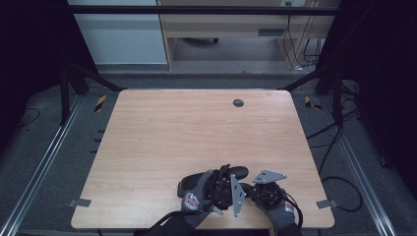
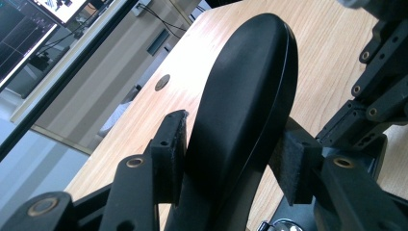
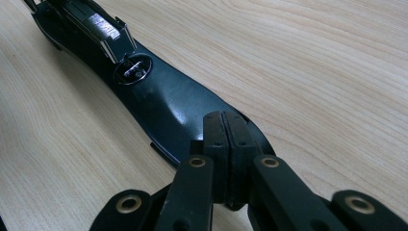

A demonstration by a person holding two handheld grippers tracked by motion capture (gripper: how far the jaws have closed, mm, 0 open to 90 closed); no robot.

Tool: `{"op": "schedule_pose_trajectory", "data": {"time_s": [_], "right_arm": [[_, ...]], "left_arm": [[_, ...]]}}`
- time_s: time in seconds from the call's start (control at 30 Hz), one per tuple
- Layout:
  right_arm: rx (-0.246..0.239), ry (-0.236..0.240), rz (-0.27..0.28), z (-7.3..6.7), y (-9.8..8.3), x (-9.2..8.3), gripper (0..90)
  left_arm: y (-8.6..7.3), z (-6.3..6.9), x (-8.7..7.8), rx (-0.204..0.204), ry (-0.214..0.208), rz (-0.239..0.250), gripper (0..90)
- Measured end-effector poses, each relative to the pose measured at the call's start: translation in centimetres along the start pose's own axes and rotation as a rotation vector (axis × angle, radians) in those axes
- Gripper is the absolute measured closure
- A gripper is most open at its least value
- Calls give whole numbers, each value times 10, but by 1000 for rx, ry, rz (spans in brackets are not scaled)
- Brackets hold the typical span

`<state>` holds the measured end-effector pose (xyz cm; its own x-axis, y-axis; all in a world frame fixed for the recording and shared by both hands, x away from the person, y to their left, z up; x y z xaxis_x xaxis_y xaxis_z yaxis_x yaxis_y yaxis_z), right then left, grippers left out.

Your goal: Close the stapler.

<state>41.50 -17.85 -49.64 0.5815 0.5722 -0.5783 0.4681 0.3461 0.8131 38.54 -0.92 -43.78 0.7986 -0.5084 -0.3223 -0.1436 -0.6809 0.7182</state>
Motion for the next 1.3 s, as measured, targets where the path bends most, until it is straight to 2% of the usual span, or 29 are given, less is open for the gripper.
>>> {"op": "schedule_pose_trajectory", "data": {"time_s": [0.27,0.6,0.63,0.9,1.3], "right_arm": [[11,-8,-16,3,0,-3,886],[20,-45,6,12,0,-10,872],[36,-52,9,14,0,-12,865],[58,-87,26,23,-1,-18,815],[74,-112,38,28,-1,-21,765]], "left_arm": [[0,7,5,38,-1,-15,504],[-1,12,8,64,-8,-25,499],[-1,13,8,63,-10,-25,499],[-2,18,12,85,-19,-39,492],[-4,26,16,127,-14,-56,492]]}}
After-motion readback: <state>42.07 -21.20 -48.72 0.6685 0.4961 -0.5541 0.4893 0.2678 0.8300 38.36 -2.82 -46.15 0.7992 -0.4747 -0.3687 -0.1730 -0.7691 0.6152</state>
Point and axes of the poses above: each handheld gripper's, and its own axes: x roughly forward along the jaws, y roughly out of its top, z roughly to its right, the point moved 1 cm from there along x, roughly forward along the jaws, and after that the axes turned 7 degrees about z, right-handed, at the moved point
